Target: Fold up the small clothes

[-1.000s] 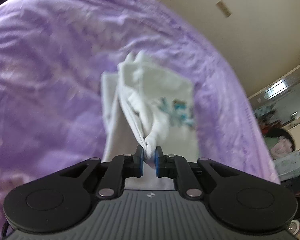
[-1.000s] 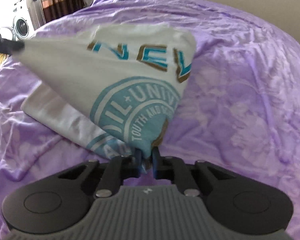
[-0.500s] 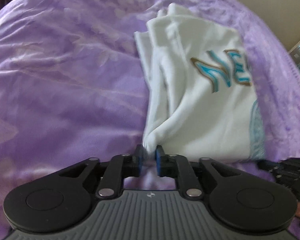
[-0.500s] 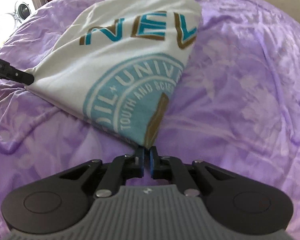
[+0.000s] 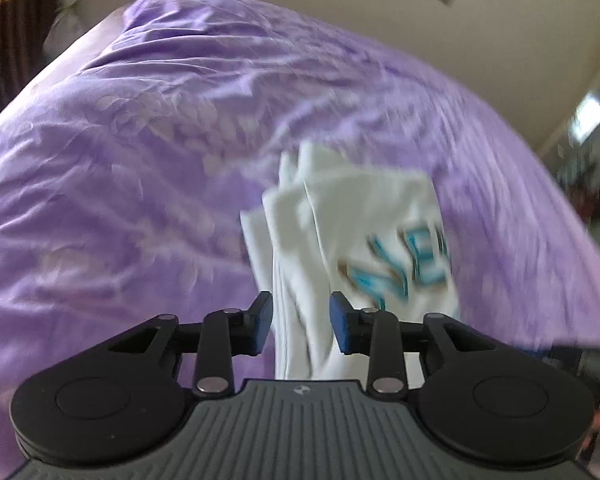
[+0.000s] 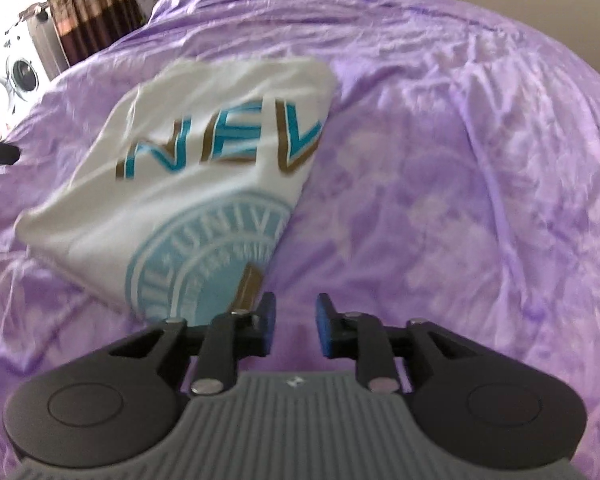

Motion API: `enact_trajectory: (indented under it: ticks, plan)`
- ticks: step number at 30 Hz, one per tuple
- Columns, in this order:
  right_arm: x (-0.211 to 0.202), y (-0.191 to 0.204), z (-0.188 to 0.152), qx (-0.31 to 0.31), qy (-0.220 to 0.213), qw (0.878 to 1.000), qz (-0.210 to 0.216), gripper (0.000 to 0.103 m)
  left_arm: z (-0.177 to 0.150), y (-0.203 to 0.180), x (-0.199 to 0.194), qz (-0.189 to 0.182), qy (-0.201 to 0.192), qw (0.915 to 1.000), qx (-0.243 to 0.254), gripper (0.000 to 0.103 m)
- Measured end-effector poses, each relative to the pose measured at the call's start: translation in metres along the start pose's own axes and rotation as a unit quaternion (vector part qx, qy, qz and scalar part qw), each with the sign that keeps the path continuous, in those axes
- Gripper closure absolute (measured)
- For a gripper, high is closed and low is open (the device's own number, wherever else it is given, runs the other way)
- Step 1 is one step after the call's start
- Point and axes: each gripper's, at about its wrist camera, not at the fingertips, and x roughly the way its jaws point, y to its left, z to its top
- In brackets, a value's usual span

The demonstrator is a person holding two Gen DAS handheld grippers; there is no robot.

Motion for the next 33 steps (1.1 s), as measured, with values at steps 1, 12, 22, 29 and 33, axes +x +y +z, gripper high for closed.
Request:
enact_trajectory:
  ticks: [1,12,22,29,33]
  plan:
    - [0.002,0.000,0.004,0.001,-0.008,1.000,0.002,0.085,0.006,0.003,0.009,-0.002,-0.006,0.9998,-0.016,0.062]
    - [0.049,-0.025,0.062,0.049,-0.074,0.995,0.039,0.083,0.033,0.042,0.103,-0.028,-0.020,0.9879,-0.151,0.063]
    - [0.089,-0.024,0.109,0.046,-0.120,0.990,0.055,0.091,0.034,0.019,0.096,-0.009,-0.099,0.9944,-0.034,0.101]
    - [0.153,-0.022,0.135,0.054,-0.094,0.993,0.049,0.099,0.024,0.039,0.129,0.017,-0.069,0.9969,-0.034,0.100]
    - [0.174,-0.021,0.136,0.047,-0.084,0.994,0.044,0.103,0.023,0.043,0.136,0.022,-0.059,0.9975,-0.033,0.100]
